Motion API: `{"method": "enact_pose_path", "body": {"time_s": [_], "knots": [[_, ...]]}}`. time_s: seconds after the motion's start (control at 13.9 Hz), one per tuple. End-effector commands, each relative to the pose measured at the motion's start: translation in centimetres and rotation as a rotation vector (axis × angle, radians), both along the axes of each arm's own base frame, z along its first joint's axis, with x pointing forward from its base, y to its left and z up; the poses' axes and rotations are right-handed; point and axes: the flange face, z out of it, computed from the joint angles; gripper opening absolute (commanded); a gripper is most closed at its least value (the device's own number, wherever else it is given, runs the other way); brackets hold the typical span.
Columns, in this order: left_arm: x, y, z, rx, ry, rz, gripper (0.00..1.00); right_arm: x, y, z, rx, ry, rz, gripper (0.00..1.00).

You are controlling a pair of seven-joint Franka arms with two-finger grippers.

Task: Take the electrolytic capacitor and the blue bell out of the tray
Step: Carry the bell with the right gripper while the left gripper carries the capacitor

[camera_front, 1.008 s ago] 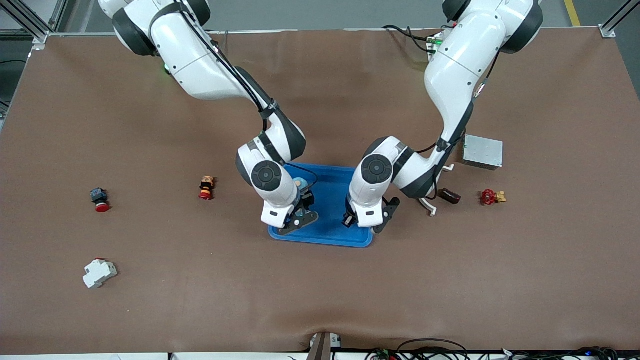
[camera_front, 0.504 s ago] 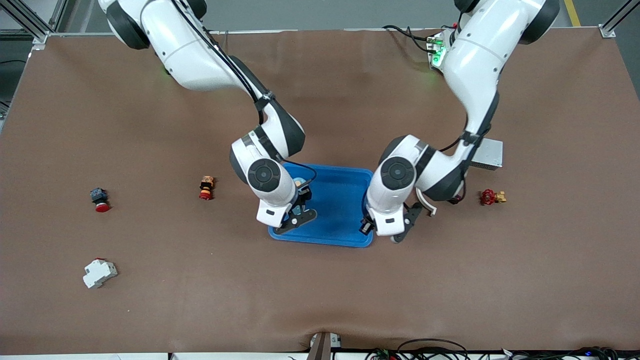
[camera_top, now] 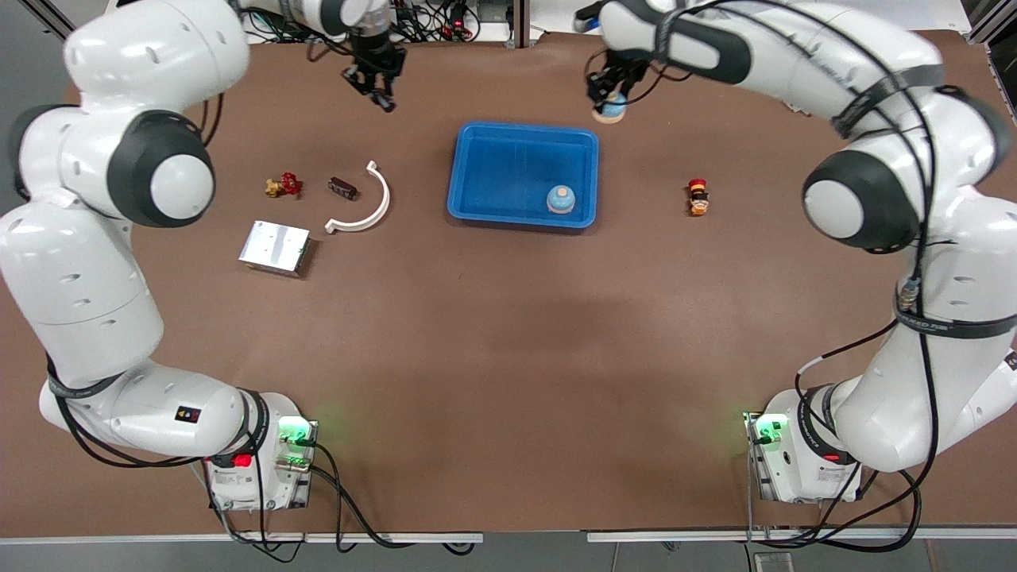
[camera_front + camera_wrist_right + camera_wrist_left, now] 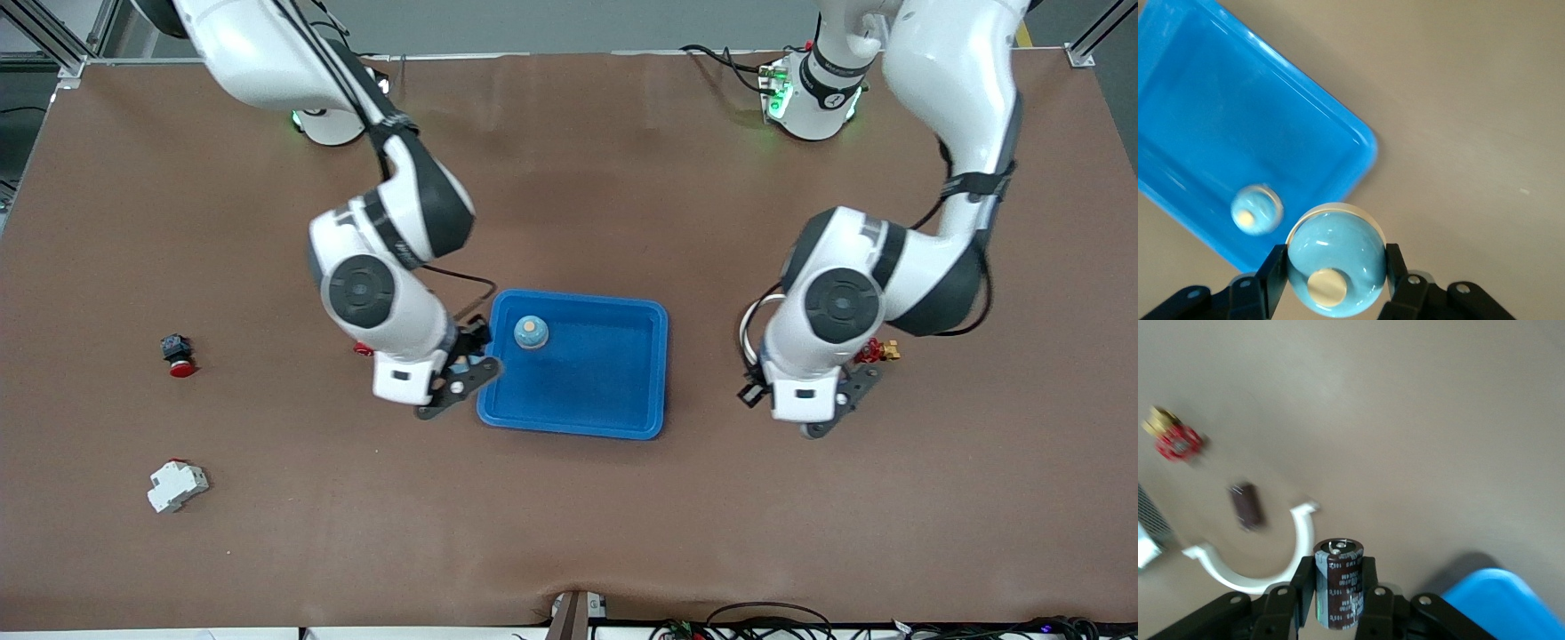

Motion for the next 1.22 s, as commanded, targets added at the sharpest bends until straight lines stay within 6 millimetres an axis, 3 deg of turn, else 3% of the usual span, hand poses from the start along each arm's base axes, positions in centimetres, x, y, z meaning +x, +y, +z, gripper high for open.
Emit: {"method": "enact_pose_path", "body": {"time_s": [0.0, 0.29, 0.43, 0.65, 0.72, 0.86, 1.01, 1.15], "knots": [[-1.5, 6.2, 0.6, 0.011, 0.056, -0.120, 0.00, -2.7, -4.7, 2.4, -0.006, 0.005, 0.058, 0.00], [-1.6, 14.2, -1.0, 0.005, 0.130, -0.202, 0.00, -3.4, -14.3, 2.5, -0.011, 0.025, 0.183, 0.00], [-1.8, 19.2, -2.3, -0.006, 0.172, -0.255, 0.00, -4.1, -17.6, 1.7, -0.070, 0.025, 0.211, 0.00], [-3.0, 27.8, -4.6, -0.017, 0.217, -0.389, 0.00, -4.5, -22.1, -0.7, -0.109, 0.004, 0.253, 0.00], [-3.5, 29.6, -5.4, -0.035, 0.221, -0.435, 0.00, -4.4, -24.3, -2.0, -0.101, -0.016, 0.289, 0.00], [-4.4, 31.6, -6.8, -0.048, 0.212, -0.471, 0.00, -4.6, -27.9, -4.4, -0.094, -0.050, 0.320, 0.01], [-4.9, 32.0, -8.5, -0.042, 0.177, -0.520, 0.00, -4.8, -29.3, -5.7, -0.090, -0.042, 0.328, 0.02], [-5.4, 33.5, -10.3, 0.008, 0.144, -0.558, 0.00, -5.1, -30.0, -8.1, -0.084, -0.008, 0.319, 0.03]]}}
